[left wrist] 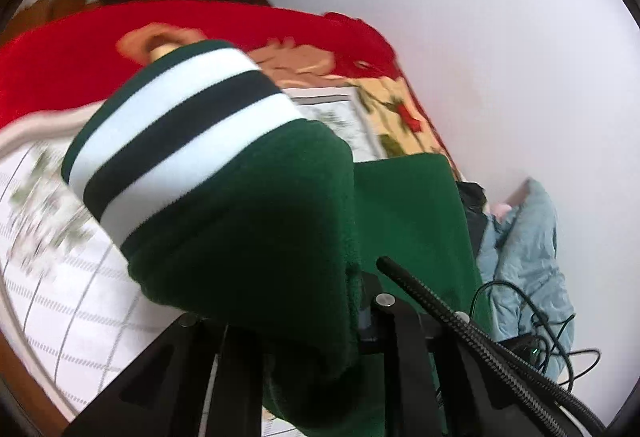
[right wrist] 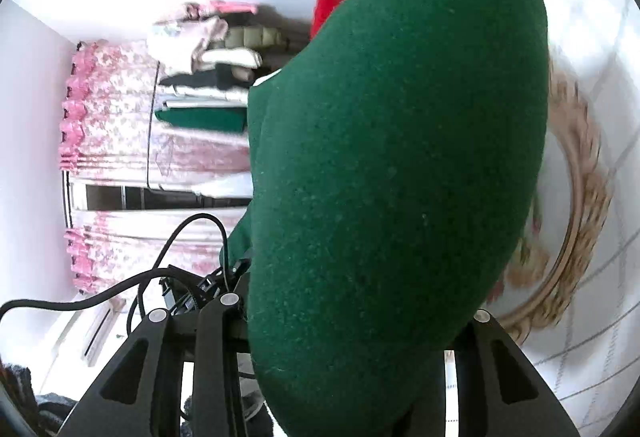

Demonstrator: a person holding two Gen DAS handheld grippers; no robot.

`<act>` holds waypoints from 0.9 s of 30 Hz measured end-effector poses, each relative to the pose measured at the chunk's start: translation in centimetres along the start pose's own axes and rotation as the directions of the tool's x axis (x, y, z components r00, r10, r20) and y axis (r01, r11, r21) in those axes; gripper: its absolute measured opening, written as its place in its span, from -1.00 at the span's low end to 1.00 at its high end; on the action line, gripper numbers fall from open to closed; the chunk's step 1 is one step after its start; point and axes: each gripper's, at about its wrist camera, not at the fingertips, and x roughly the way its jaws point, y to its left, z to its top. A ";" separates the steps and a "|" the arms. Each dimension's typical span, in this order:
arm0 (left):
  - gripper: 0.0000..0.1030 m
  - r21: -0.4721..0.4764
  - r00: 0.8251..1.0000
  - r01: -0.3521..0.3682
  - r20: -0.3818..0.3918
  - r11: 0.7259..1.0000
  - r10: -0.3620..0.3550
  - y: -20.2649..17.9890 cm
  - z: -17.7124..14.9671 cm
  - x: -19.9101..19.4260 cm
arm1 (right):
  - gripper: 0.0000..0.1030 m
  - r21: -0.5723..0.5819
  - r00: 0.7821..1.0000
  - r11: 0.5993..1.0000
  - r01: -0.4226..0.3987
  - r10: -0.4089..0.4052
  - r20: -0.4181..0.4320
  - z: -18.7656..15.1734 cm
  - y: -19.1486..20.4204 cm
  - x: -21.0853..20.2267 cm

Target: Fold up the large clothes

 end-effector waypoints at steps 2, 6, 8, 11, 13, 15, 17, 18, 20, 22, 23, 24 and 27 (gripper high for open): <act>-0.73 0.043 1.000 0.021 0.003 0.999 -0.021 -2.6 1.3 -0.4 | -0.21 -0.034 1.000 0.999 0.001 -0.001 0.021 4.0 2.5 -2.7; -0.73 0.076 0.995 0.091 0.033 0.993 -0.093 -8.0 4.4 0.4 | -0.21 -0.118 0.998 0.993 -0.004 0.011 0.059 11.1 8.0 -6.7; -0.73 0.088 0.991 0.114 0.058 0.990 -0.119 -10.6 6.5 0.8 | -0.21 -0.155 0.997 0.988 -0.005 0.017 0.074 14.2 10.8 -7.7; -0.73 0.097 0.982 0.156 0.092 0.983 -0.165 -14.2 10.0 1.2 | -0.21 -0.199 0.996 0.980 -0.018 0.036 0.087 19.5 15.1 -9.0; -0.73 0.115 0.976 0.175 0.107 0.978 -0.187 -16.5 12.3 1.8 | -0.21 -0.217 0.994 0.976 -0.024 0.047 0.101 22.6 17.0 -9.8; -0.73 0.145 0.972 0.188 0.114 0.972 -0.205 -19.4 14.6 3.3 | -0.22 -0.239 0.992 0.971 -0.025 0.054 0.114 25.8 18.5 -10.5; -0.73 0.164 0.969 0.201 0.114 0.966 -0.221 -21.6 15.9 5.3 | -0.22 -0.265 0.990 0.964 -0.024 0.059 0.126 29.3 19.0 -11.7; -0.73 0.172 0.967 0.210 0.109 0.962 -0.230 -22.5 16.4 6.4 | -0.22 -0.266 0.989 0.964 -0.028 0.065 0.134 31.1 18.6 -12.4; -0.73 0.191 0.965 0.229 0.087 0.954 -0.249 -24.9 16.7 10.4 | -0.22 -0.279 0.988 0.960 -0.025 0.067 0.142 34.1 17.5 -14.1; -0.73 0.199 0.965 0.240 0.061 0.950 -0.256 -26.0 16.4 13.8 | -0.22 -0.267 0.986 0.963 -0.028 0.071 0.151 37.0 14.7 -15.7; -0.73 0.203 0.965 0.246 0.036 0.948 -0.258 -26.7 15.9 16.4 | -0.22 -0.251 0.986 0.968 -0.020 0.061 0.156 38.8 12.6 -16.7; -0.73 0.202 0.966 0.250 0.014 0.947 -0.258 -27.1 15.4 18.8 | -0.22 -0.229 0.985 0.973 -0.011 0.050 0.164 40.2 10.3 -17.5; -0.73 0.192 0.965 0.259 -0.087 0.947 -0.246 -27.3 12.4 27.3 | -0.22 -0.171 0.985 0.985 0.011 0.019 0.171 43.1 3.8 -19.9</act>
